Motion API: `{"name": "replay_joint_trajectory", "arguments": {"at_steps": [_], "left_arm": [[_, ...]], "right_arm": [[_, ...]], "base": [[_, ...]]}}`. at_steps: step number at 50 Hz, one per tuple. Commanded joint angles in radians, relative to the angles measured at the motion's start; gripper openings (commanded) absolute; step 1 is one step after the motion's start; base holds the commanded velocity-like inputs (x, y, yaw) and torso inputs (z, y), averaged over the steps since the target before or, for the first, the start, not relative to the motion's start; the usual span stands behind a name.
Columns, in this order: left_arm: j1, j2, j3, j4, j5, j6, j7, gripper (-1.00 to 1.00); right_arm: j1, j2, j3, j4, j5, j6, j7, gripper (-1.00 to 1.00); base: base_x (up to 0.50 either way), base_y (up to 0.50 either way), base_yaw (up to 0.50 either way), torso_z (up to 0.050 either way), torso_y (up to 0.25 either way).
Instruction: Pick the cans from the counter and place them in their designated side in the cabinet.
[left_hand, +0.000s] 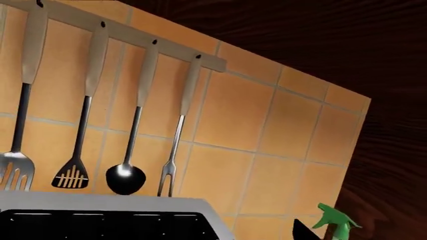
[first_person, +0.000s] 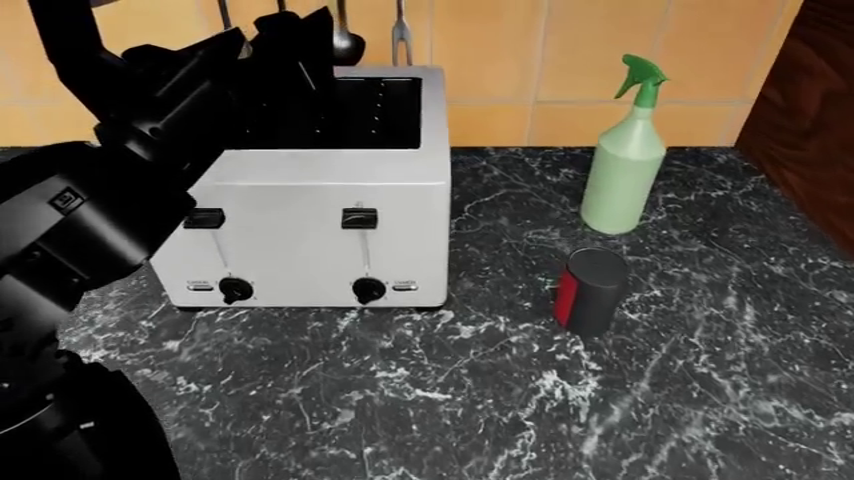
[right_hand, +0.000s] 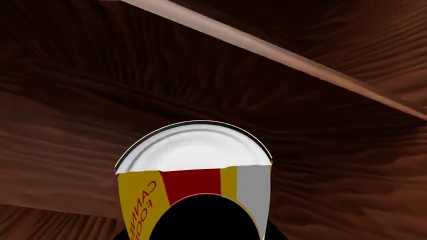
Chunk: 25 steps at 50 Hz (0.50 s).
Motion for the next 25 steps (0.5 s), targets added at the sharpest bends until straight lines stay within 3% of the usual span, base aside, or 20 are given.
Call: {"name": "replay_joint_trajectory", "arguments": {"at_steps": [1, 4, 16, 25], "left_arm": [[-0.007, -0.004, -0.015, 0.007, -0.034, -0.02, -0.019, 1.0], [0.0, -0.007, -0.01, 0.006, -0.033, -0.01, -0.01, 1.0], [0.009, -0.014, 0.006, -0.011, -0.021, 0.017, 0.005, 1.0], [0.009, -0.015, 0.02, -0.023, -0.017, 0.029, 0.008, 1.0]], "right_arm": [[0.006, 0.01, -0.009, -0.005, -0.024, -0.015, -0.012, -1.0], [0.006, 0.008, -0.008, -0.013, -0.033, -0.005, -0.013, -1.0], [0.006, 0.0, -0.009, 0.018, -0.024, -0.001, 0.006, -1.0], [0.006, -0.004, -0.01, 0.028, 0.023, 0.005, 0.053, -1.0]], "base": [[0.5, 0.18, 0.0, 0.0, 0.0], [0.5, 0.18, 0.0, 0.0, 0.0], [0.0, 0.0, 0.0, 0.0, 0.001], [0.0, -0.47, 0.0, 0.0, 0.001]]}}
